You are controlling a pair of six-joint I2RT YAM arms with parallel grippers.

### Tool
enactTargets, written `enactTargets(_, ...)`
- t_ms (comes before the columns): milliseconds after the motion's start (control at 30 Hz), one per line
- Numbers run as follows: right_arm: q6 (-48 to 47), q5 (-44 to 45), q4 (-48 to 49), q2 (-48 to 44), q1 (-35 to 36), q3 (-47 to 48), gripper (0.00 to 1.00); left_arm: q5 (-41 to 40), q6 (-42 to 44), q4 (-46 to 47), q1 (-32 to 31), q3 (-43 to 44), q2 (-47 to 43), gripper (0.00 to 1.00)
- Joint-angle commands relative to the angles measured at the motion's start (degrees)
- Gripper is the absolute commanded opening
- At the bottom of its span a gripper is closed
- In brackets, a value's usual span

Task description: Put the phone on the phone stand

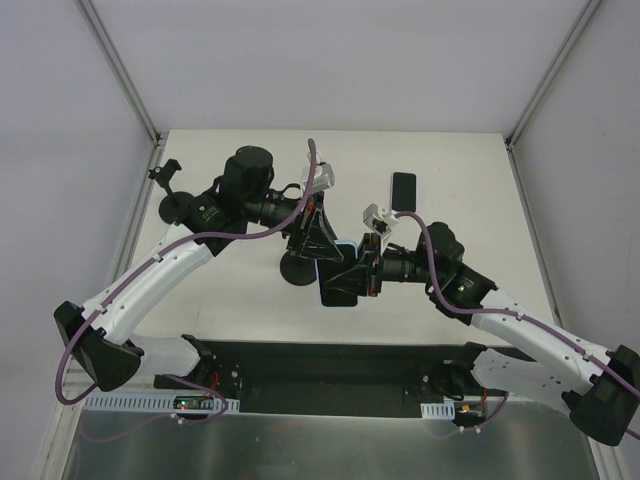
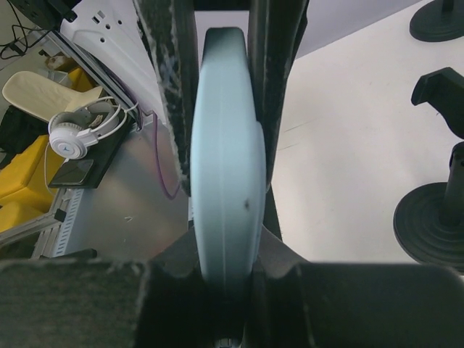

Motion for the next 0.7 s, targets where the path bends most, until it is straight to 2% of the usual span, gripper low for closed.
enactTargets(0, 0.8, 0.9, 8.2, -1.8, -0.1, 2.2, 0.01, 4.3, -0.8, 2.7, -0.6, -0.7, 0.2, 0.22)
enactTargets(167, 0.7, 1.8, 9.7, -1.2, -0.1, 2.0, 0.01, 6.5, -0.8, 3.6, -0.6, -1.6, -0.7, 0.2)
enactTargets(300, 0.7, 0.0, 9.7, 1.2, 0.0, 3.2, 0.01, 5.8, -0.5, 4.5, -0.6, -2.3, -2.0, 0.07)
enactTargets(333, 0.6, -0.2, 9.7, 1.5, 0.0, 3.3, 0.01, 5.8, -0.5, 4.6, -0.6, -2.5, -2.3, 0.0)
enactTargets(367, 0.6, -0.1, 9.5, 1.9, -0.1, 3.3, 0.01, 5.4, -0.3, 4.6, -0.7, -2.5, -2.5, 0.0)
enactTargets(400, 0.5, 0.4, 9.3, 2.1, 0.0, 3.4, 0.07, 4.5, -0.2, 4.7, -0.6, -2.6, -2.7, 0.0)
enactTargets(433, -0.2, 1.9, 8.2, 2.0, -0.1, 4.0, 0.21, 2.8, 0.5, 4.6, -0.6, -3.2, -4.0, 0.0)
enactTargets(467, -1.0, 2.9, 4.4, 1.9, 0.0, 4.3, 0.41, 0.8, 0.9, 4.6, -0.4, -3.6, -5.0, 0.0)
enactTargets(500, -1.9, 4.3, 1.7, 1.9, 0.0, 4.8, 0.71, -5.2, 1.8, 4.6, -0.3, -4.1, -6.1, 0.0)
enactTargets(567, -5.2, 9.9, -5.9, 1.4, 0.0, 5.8, 0.88, -11.4, 2.6, 4.7, 0.4, -5.4, -9.7, 0.0)
enactTargets(600, -5.9, 14.2, -7.8, 0.7, 0.0, 5.8, 0.99, -18.2, 3.6, 4.7, 0.7, -5.9, -11.1, 0.0)
enactTargets(667, -6.6, 19.2, -11.4, -0.3, -0.1, 5.2, 0.97, -24.3, 4.6, 4.9, 1.2, -7.1, -14.3, 0.0)
